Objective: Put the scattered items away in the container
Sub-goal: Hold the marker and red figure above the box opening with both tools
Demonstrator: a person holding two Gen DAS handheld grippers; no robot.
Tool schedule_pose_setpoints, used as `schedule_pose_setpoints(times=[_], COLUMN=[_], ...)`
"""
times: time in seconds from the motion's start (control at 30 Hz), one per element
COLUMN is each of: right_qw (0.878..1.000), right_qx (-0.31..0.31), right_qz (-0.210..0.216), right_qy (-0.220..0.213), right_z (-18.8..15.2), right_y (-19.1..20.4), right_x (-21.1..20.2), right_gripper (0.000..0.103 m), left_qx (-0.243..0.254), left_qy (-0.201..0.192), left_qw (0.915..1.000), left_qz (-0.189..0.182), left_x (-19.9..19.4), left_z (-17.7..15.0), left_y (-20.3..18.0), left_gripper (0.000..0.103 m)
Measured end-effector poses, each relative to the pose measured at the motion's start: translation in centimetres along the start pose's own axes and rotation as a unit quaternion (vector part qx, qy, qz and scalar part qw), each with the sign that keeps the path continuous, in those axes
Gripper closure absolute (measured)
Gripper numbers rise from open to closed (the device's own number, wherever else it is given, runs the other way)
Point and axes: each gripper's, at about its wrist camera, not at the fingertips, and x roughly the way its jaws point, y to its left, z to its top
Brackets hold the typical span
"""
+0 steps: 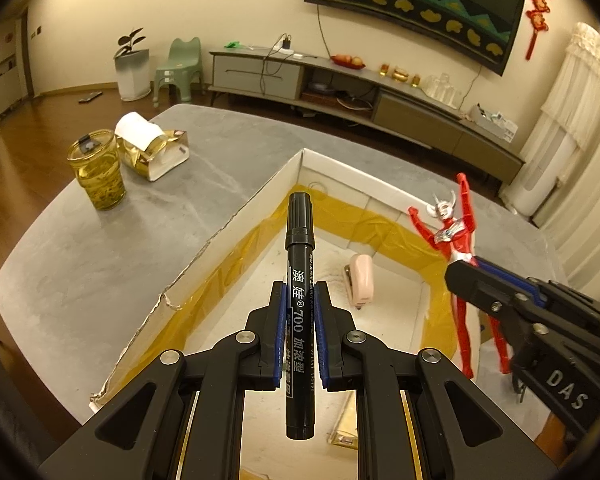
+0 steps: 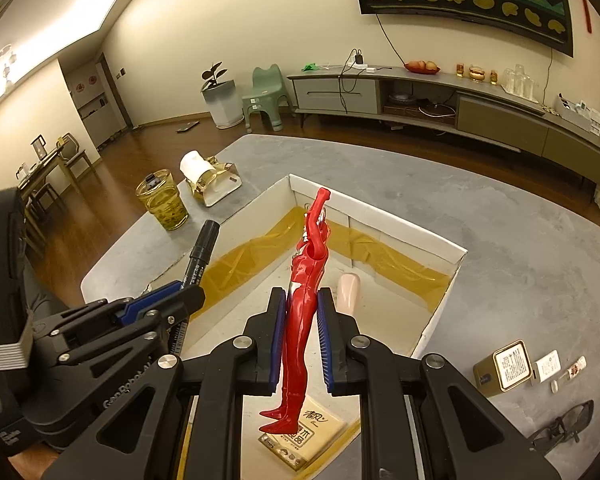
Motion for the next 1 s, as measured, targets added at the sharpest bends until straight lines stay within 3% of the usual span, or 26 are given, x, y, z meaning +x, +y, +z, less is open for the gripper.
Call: schedule_pose_setpoints(times=[0.3,0.83,1.0], right_qw=[0.998,0.997,0.997], right_qx=[0.037,0.032,0.031], right_qz=[0.047,0.057,0.056], right_qy=[0.019,0.037,0.041], right_z=[0.4,0.4,0.3], right_y=[-0.7,0.2,0.2], right_x=[0.7,2.0,2.3], right_gripper=[0.086,0.086,0.086], left_qx=[-0.002,-0.014,-0.032], left_qy=[0.004,0.009,0.031], left_qw=[1.0000,0.9998,0.9990], left_qz=[-0.001,0.008,-0.010], left_x=[0.2,0.9,1.7], left_z=[0.1,0.6,0.7], left_y=[-0.2,0.6,1.5], left_gripper=[0.089,0.089,0.089])
